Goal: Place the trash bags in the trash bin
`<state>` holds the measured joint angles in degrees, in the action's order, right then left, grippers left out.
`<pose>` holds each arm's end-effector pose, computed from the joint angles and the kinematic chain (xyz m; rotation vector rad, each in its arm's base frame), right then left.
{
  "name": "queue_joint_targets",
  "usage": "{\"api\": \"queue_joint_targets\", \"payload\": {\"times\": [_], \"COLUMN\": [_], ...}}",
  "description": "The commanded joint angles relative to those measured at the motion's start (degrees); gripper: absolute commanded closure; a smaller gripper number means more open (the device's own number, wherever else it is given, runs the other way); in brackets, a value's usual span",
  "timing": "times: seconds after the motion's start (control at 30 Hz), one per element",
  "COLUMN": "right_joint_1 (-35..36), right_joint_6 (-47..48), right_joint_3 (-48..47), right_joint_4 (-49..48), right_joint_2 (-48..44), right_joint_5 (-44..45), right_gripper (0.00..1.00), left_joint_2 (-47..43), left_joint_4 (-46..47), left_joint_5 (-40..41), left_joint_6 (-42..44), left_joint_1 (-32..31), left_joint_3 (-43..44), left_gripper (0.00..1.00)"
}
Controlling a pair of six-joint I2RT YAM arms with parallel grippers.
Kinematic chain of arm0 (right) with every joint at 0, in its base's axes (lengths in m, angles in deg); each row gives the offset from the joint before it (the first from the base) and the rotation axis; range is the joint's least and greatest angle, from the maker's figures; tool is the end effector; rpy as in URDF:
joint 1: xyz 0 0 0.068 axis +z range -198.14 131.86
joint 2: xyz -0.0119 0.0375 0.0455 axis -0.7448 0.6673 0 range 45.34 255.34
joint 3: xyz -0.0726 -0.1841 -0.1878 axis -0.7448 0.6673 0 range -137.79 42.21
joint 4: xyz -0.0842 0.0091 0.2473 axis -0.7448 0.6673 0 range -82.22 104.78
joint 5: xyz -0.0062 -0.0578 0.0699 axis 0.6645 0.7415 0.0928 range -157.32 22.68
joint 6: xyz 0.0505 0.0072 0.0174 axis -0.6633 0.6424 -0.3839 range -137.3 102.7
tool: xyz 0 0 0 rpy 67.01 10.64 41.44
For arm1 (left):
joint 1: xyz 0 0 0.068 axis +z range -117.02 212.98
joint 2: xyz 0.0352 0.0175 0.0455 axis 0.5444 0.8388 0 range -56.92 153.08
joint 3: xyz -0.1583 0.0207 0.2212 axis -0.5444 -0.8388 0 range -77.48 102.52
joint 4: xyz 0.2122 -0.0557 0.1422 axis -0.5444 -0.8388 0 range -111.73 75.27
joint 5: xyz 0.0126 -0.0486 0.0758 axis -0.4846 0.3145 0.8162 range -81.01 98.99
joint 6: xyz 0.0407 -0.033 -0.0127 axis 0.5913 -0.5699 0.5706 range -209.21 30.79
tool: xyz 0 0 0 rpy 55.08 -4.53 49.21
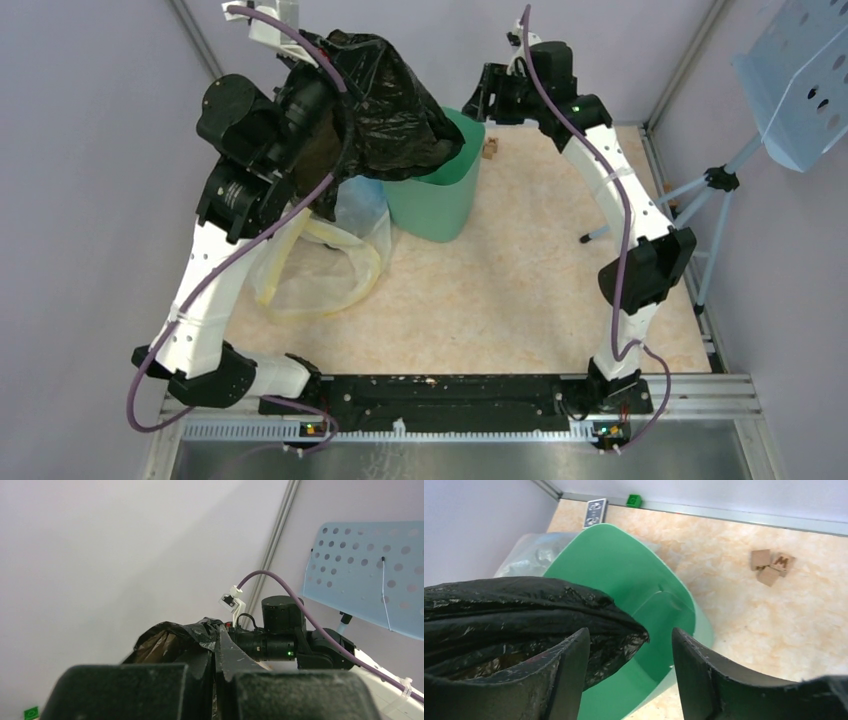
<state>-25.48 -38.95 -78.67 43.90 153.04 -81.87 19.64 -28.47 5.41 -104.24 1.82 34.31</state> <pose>0.3887 0.1719 0.4370 -0.1896 2.0270 0.7466 0.1923 -0.1190 0.6007 0.2280 1.2081 -0.7426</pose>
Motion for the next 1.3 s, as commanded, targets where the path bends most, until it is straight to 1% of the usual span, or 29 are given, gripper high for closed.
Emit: {"api": "queue_joint_targets", "payload": {"times": [0.0, 0.03, 0.13, 0.27, 0.33, 0.43, 0.53, 0.6, 0.7, 0.87, 0.97, 1.1, 1.17, 1.27], "right_joint_1": [0.4, 0.5, 0.5, 0.8, 1.1, 1.4, 1.8, 2.0, 2.1, 0.6, -2.0, -5.0, -5.7, -6.1], "right_joint_6": [3.6, 3.8, 4.1, 4.5, 4.3, 3.0, 1.2, 0.5, 1.6, 2.4, 1.4, 1.2, 1.8, 2.6], "right_joint_3": [-1.9, -1.6, -1.1, 0.8, 1.1, 2.2, 5.3, 6.8, 7.3, 8.1, 12.3, 18.7, 20.6, 23.0], "right_joint_4": [1.0, 0.6, -0.5, -3.1, -4.0, -6.1, -10.1, -11.1, -9.9, -6.1, -6.5, -8.2, -7.7, -6.3], "right_joint_2": [-3.8, -4.1, -4.1, -3.8, -3.0, -1.5, -1.3, -1.3, -2.5, -7.0, -11.8, -18.0, -20.1, -22.5], "right_joint_5": [4.2, 3.1, -0.7, -6.0, -7.1, -10.0, -13.8, -13.9, -11.7, -2.8, -0.1, -0.4, -0.2, 0.8], "right_gripper": [0.38, 0.39, 0.50, 0.57, 0.63, 0.72, 0.80, 0.82, 0.82, 0.81, 0.81, 0.80, 0.78, 0.71], "left_joint_2": [1.8, 2.5, 4.3, 7.3, 8.4, 9.7, 11.5, 12.9, 15.5, 20.4, 23.6, 27.7, 29.0, 29.8], "left_joint_4": [5.1, 5.5, 6.5, 7.0, 7.8, 8.8, 8.7, 8.8, 9.2, 9.6, 10.1, 10.1, 10.0, 10.2], "left_joint_5": [-0.5, -0.6, -1.8, -4.8, -6.1, -7.2, -8.4, -9.0, -10.2, -12.2, -13.1, -14.7, -15.5, -16.8], "left_joint_6": [0.5, 0.3, -0.4, -2.0, -2.9, -4.0, -5.1, -5.6, -6.7, -8.0, -8.6, -9.3, -9.9, -10.3], "left_joint_1": [0.3, 0.2, 0.3, 0.3, 0.3, 0.3, 0.3, 0.3, 0.3, 0.3, 0.3, 0.3, 0.3, 0.3], "left_joint_3": [2.2, 2.2, 2.5, 4.6, 5.0, 5.2, 5.8, 5.9, 5.9, 6.8, 7.2, 8.2, 8.4, 8.1], "left_gripper": [1.00, 1.00, 1.00, 1.00, 1.00, 1.00, 1.00, 1.00, 1.00, 1.00, 1.00, 1.00, 1.00, 1.00]}}
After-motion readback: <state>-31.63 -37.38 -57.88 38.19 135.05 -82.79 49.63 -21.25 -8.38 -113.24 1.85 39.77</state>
